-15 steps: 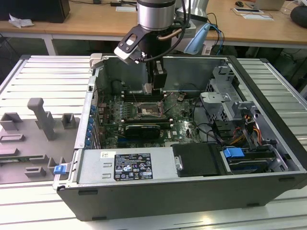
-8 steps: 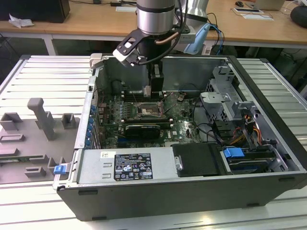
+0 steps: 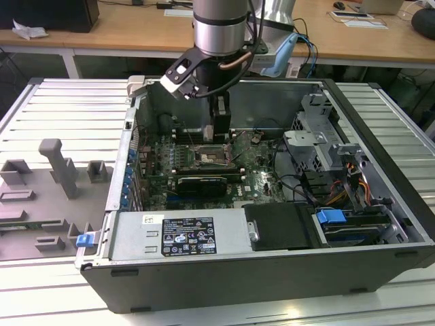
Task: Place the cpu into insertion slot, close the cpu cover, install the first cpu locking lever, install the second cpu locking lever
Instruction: 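Place the cpu into insertion slot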
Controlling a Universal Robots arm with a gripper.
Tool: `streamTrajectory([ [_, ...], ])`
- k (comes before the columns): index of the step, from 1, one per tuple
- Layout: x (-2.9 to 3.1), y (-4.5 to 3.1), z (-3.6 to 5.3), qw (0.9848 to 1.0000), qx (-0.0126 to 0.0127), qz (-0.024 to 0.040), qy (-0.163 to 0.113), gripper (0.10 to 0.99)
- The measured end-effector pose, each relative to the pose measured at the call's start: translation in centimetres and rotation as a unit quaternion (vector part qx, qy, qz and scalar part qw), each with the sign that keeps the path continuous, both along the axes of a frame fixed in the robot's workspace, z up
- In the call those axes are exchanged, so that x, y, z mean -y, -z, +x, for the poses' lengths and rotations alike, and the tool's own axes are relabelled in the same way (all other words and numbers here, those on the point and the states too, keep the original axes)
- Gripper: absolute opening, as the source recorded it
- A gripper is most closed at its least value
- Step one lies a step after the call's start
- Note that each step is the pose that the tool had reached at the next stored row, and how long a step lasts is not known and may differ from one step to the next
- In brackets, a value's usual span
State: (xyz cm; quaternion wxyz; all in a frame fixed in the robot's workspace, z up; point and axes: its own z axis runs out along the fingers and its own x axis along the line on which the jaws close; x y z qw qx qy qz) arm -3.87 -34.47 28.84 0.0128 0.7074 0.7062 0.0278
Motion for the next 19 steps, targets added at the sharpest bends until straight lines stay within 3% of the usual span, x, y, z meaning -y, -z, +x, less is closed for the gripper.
streamTrajectory([
  [8,-0.07,1.84,0.0,1.0,0.0,-0.0002,0.009,0.533],
  [12,-0.64,2.89,0.0,1.0,0.0001,-0.0002,0.003,0.533],
  [15,-0.83,3.94,0.01,0.9998,0.0,-0.0003,-0.018,0.533],
  [19,-1.19,4.99,0.0,0.9998,0.0,-0.0003,-0.018,0.533],
])
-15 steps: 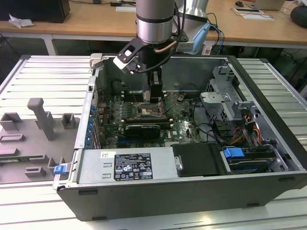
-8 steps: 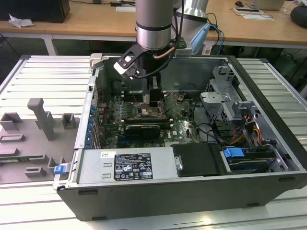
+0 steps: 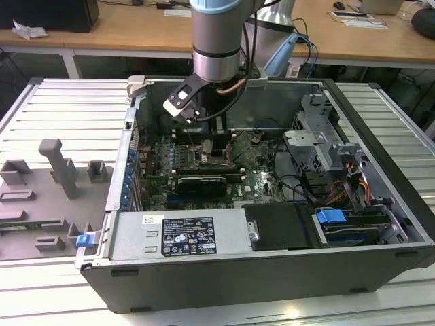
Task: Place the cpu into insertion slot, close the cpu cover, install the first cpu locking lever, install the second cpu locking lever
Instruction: 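Place the cpu into insertion slot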
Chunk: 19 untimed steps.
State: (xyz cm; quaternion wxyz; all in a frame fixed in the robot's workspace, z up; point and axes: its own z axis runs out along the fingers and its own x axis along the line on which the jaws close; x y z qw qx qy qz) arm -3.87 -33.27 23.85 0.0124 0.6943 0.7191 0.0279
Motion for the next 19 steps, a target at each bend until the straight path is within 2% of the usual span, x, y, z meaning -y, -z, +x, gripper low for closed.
streamTrajectory([
  [4,-0.5,1.04,0.0,1.0,0.0,0.0,0.0,0.533],
  [9,-0.74,1.97,-0.02,1.0,0.0,0.0,0.003,0.533],
  [19,-1.03,2.91,-0.08,0.9999,0.0,-0.0001,0.01,0.533],
])
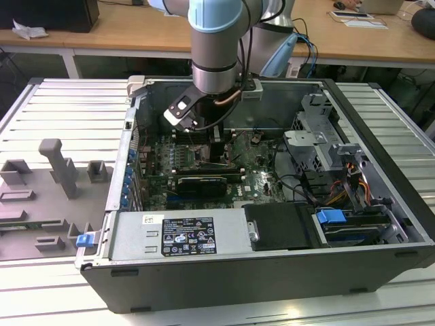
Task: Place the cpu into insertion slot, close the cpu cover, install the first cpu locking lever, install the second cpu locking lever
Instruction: 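Place the cpu into insertion slot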
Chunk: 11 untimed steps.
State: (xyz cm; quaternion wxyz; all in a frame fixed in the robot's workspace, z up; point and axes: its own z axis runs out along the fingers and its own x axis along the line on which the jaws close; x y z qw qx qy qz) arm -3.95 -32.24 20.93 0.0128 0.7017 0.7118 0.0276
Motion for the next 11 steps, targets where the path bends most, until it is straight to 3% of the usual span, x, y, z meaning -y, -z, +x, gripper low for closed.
streamTrajectory([
  [5,-0.27,0.81,0.0,1.0,0.0,0.0001,0.002,0.533],
  [11,-0.27,0.84,0.0,1.0,0.0,-0.0003,0.003,0.545],
])
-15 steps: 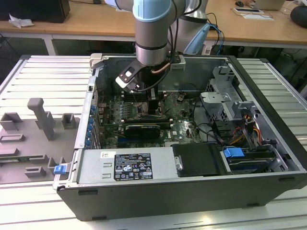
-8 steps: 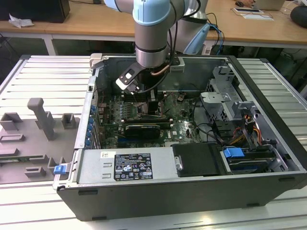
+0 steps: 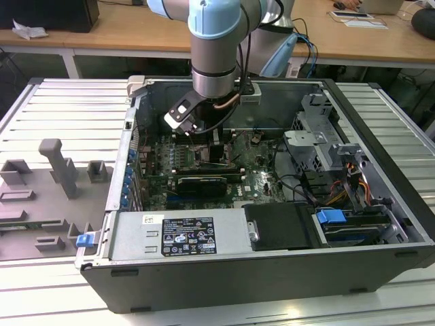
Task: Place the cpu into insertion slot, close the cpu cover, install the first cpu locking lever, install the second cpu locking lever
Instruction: 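Place the cpu into insertion slot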
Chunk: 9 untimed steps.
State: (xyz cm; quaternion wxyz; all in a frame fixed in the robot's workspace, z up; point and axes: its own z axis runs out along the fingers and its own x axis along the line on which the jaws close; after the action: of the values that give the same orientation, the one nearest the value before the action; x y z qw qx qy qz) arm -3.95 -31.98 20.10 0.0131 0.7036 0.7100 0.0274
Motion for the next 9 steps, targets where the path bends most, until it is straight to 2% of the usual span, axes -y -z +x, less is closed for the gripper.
streamTrajectory([
  [1,0.0,0.0,0.0,1.0,0.0,0.0,0.0,0.545],
  [2,0.0,0.0,0.0,1.0,0.0,0.0,0.0,0.608],
  [9,0.0,-0.33,0.0,1.0,0.0,-0.0001,0.0,0.608],
])
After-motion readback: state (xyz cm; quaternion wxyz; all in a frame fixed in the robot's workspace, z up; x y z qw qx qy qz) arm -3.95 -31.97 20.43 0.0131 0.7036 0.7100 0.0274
